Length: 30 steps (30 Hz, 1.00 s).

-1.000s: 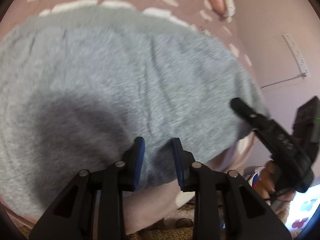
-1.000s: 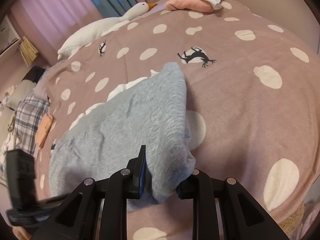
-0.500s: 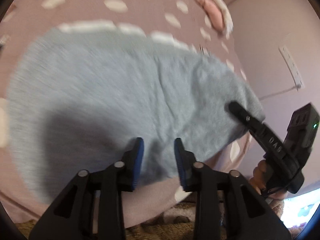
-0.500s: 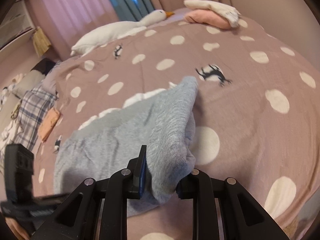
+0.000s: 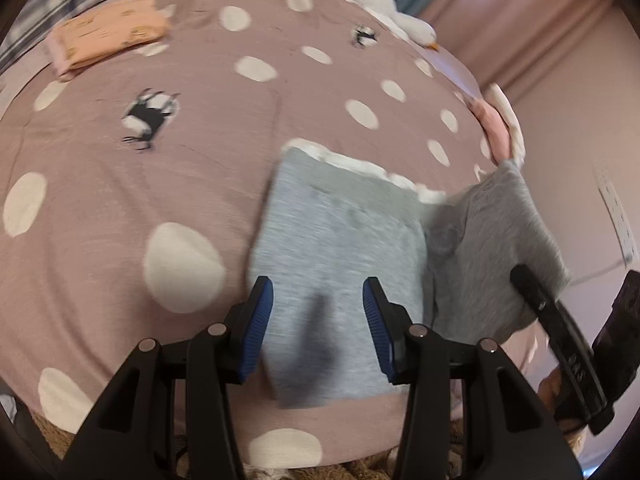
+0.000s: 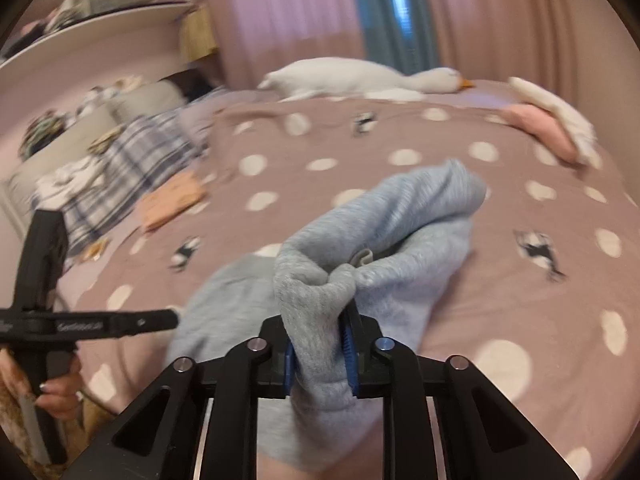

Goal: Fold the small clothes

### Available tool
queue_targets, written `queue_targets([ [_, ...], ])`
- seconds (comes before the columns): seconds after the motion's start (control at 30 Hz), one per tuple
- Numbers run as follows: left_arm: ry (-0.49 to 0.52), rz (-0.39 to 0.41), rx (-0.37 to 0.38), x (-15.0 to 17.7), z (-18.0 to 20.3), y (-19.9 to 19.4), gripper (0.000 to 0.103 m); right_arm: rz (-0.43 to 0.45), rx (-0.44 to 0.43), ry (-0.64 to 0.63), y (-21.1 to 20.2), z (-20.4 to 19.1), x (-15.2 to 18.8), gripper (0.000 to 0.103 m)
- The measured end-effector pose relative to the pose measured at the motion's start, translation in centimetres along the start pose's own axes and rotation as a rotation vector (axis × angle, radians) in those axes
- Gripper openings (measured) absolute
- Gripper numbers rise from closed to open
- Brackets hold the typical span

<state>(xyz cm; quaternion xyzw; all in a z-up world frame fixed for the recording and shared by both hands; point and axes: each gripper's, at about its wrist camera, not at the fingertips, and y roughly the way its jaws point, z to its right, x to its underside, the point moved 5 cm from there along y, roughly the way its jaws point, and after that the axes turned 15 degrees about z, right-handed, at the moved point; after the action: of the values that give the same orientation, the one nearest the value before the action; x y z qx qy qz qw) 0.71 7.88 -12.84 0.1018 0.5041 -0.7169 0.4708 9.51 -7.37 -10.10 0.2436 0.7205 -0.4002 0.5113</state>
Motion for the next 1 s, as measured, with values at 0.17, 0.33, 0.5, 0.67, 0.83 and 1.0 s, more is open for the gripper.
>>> queue_targets([
  [0.17,-0.038,0.014,-0.023,-0.4,-1.7,-0.7,0.047,-0.069,-0.095,-0.043,2.3,-3.4,1.5,0.017],
  [0.33,-0.081,-0.007,-0.004,-0.3,-2.6,-0.7,0.05,-0.195,-0.218,-0.007,3.9,-5.6,4.3,0.015],
  [0.5,-0.106,-0.047,0.07,-0.1,-1.6,0.4,0.061,-0.258,-0.216,-0.033,4.6,-6.2,6.3,0.016],
  [0.67,-0.103,-0.075,0.181,-0.9,0.8,1.9,0.076,-0.25,-0.247,0.006,3.4,-5.6,5.4,0.022],
  [0.83,-0.094,-0.113,0.263,-1.6,2.6,3.9,0.083,-0.202,-0.249,0.06,0.9,-4.1,4.4,0.065],
  [1.0,-0.06,-0.191,0.3,-1.2,4.1,6.5,0.084,-0.161,-0.098,0.102,-0.7,0.0,4.0,0.065],
])
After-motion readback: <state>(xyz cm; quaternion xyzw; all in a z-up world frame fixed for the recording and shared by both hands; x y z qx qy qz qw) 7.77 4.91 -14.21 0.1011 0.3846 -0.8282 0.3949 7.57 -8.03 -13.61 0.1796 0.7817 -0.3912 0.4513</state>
